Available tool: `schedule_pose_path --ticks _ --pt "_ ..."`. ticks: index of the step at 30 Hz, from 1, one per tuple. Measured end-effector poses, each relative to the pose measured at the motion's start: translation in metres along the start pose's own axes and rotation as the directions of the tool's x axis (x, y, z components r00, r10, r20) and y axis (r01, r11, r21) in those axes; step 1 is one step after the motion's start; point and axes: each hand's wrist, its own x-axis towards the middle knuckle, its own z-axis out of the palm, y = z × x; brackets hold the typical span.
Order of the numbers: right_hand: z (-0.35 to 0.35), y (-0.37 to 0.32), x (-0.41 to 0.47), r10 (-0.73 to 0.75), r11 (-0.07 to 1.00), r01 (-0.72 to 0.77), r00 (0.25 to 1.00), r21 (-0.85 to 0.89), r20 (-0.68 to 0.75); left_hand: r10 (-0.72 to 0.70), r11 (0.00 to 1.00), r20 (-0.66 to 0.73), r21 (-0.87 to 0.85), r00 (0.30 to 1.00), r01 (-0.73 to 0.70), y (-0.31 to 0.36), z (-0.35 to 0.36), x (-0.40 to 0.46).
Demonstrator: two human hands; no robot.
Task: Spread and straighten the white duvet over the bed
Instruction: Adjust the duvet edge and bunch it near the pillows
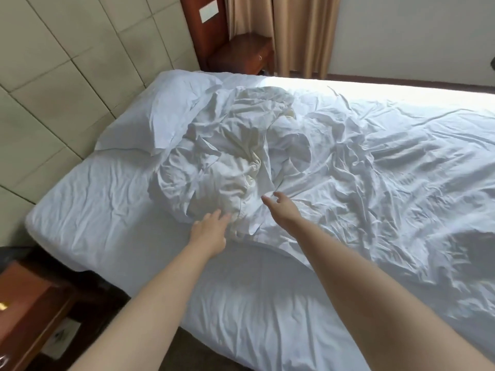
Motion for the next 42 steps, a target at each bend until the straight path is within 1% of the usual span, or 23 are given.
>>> schedule_pose_path --ticks 2,6,7,9,12,14,17,19,20,22,25,26,29,31,33,35,36,37,39,41,42 --pt "0.016 -0.004 0.017 0.057 0.995 -0.058 0.998 0.087 0.016 -0.039 0.992 -0.026 0.116 0.999 0.042 -0.019 -0.001 0.013" --pt "0.039 -0.007 0.050 0.165 0.968 -0.175 0.984 0.180 0.069 -0.132 0.955 -0.089 0.256 0.987 0.151 -0.049 0.002 0.041" --pt "0.043 -0.008 0.060 0.189 0.959 -0.199 0.980 0.203 0.070 -0.162 0.949 -0.108 0.255 0.981 0.185 -0.057 0.004 0.050" --pt "0.053 -0.011 0.079 0.226 0.940 -0.233 0.972 0.250 0.056 -0.219 0.948 -0.103 0.211 0.970 0.237 -0.075 0.010 0.070" --pt "0.070 -0.012 0.101 0.294 0.904 -0.289 0.955 0.316 0.034 -0.234 0.968 -0.042 0.079 0.971 0.236 -0.095 0.017 0.096" --pt "0.081 -0.015 0.110 0.344 0.863 -0.325 0.939 0.387 0.021 -0.160 0.987 -0.032 -0.018 0.987 0.159 -0.104 0.014 0.114" --pt "0.094 -0.020 0.127 0.448 0.787 -0.391 0.894 0.477 -0.005 0.027 0.998 -0.050 -0.046 0.998 -0.030 -0.112 0.003 0.144" --pt "0.099 -0.020 0.144 0.524 0.767 -0.434 0.848 0.472 -0.073 0.124 0.991 0.016 -0.058 0.992 -0.123 -0.115 -0.004 0.165" --pt "0.101 -0.020 0.152 0.553 0.756 -0.444 0.826 0.482 -0.107 0.162 0.984 0.059 -0.079 0.985 -0.158 -0.115 -0.007 0.173" --pt "0.103 -0.022 0.164 0.585 0.703 -0.420 0.800 0.574 -0.132 0.216 0.971 0.125 -0.135 0.968 -0.199 -0.117 -0.011 0.188" --pt "0.102 -0.030 0.176 0.626 0.641 -0.408 0.768 0.650 -0.135 0.243 0.962 0.148 -0.162 0.959 -0.219 -0.122 -0.011 0.203" --pt "0.101 -0.034 0.180 0.614 0.634 -0.401 0.781 0.661 -0.115 0.253 0.958 0.142 -0.172 0.957 -0.228 -0.125 -0.009 0.206" --pt "0.104 -0.062 0.189 0.466 0.623 -0.323 0.885 0.712 -0.006 0.284 0.943 0.113 -0.215 0.952 -0.256 -0.143 -0.006 0.218" --pt "0.112 -0.083 0.194 0.373 0.671 -0.296 0.927 0.680 0.036 0.269 0.933 0.108 -0.278 0.957 -0.231 -0.161 -0.008 0.228" --pt "0.121 -0.106 0.194 0.305 0.729 -0.273 0.950 0.628 0.058 0.271 0.911 0.091 -0.347 0.958 -0.224 -0.174 -0.015 0.234" --pt "0.131 -0.115 0.196 0.270 0.746 -0.278 0.957 0.605 0.106 0.276 0.875 0.030 -0.421 0.961 -0.238 -0.182 -0.022 0.235" --pt "0.135 -0.114 0.198 0.276 0.751 -0.289 0.954 0.593 0.115 0.276 0.861 -0.004 -0.444 0.961 -0.249 -0.183 -0.026 0.232" --pt "0.136 -0.115 0.198 0.305 0.762 -0.316 0.945 0.565 0.118 0.258 0.859 -0.026 -0.451 0.966 -0.242 -0.182 -0.029 0.231" --pt "0.132 -0.121 0.194 0.316 0.760 -0.301 0.946 0.576 0.077 0.214 0.863 -0.054 -0.458 0.975 -0.215 -0.178 -0.037 0.229" --pt "0.119 -0.131 0.188 0.278 0.766 -0.216 0.960 0.606 -0.009 0.199 0.851 -0.079 -0.481 0.977 -0.212 -0.171 -0.050 0.227" --pt "0.110 -0.136 0.186 0.247 0.788 -0.160 0.967 0.595 -0.067 0.222 0.827 -0.099 -0.509 0.970 -0.241 -0.164 -0.059 0.225"
